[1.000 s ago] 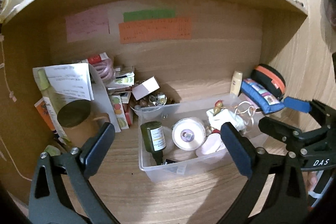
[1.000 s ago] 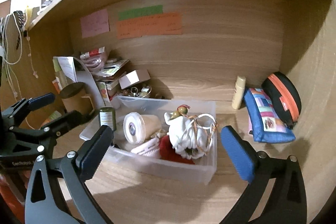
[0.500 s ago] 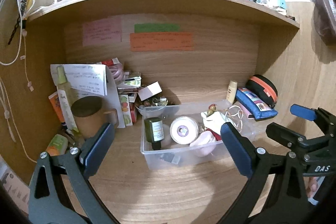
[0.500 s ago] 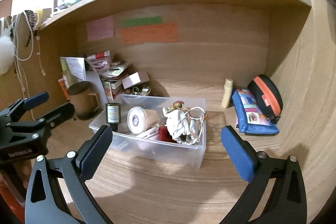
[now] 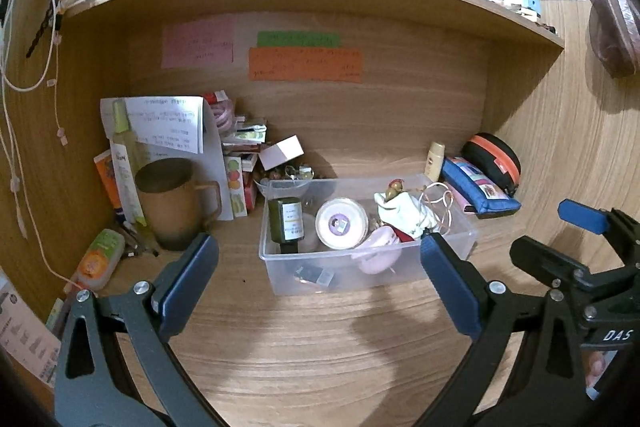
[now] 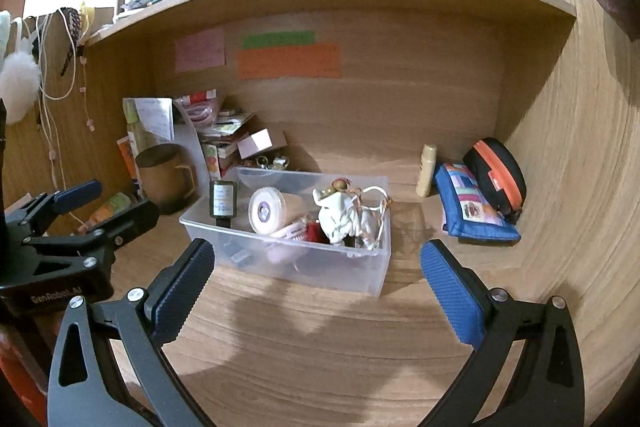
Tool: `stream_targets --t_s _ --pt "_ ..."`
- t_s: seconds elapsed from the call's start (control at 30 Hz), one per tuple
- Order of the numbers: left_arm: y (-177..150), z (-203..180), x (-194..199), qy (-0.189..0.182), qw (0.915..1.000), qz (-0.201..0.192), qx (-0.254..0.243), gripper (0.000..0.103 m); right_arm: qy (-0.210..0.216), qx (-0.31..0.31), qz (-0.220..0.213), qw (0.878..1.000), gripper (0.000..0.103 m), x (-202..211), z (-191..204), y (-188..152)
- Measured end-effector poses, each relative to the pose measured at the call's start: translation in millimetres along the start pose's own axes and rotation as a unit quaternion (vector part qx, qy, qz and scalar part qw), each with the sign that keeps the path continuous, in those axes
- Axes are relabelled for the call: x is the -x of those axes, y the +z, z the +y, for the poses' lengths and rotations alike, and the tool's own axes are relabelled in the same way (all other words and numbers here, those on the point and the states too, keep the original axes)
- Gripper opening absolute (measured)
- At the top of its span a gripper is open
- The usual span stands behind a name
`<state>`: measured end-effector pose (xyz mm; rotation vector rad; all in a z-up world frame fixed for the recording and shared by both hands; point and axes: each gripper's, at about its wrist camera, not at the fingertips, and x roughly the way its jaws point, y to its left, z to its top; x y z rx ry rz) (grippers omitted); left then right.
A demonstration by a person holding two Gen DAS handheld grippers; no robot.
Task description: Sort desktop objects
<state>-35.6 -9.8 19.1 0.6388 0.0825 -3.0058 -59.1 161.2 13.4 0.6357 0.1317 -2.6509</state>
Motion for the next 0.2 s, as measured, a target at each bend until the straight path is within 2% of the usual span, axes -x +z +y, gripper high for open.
stream_targets --t_s 0.2 --pt "-1.6 -0.7 -2.8 -0.007 1.0000 -0.002 0.005 0.102 -0.007 0.003 0.020 1.000 0.103 -12.3 -3.3 -3.9"
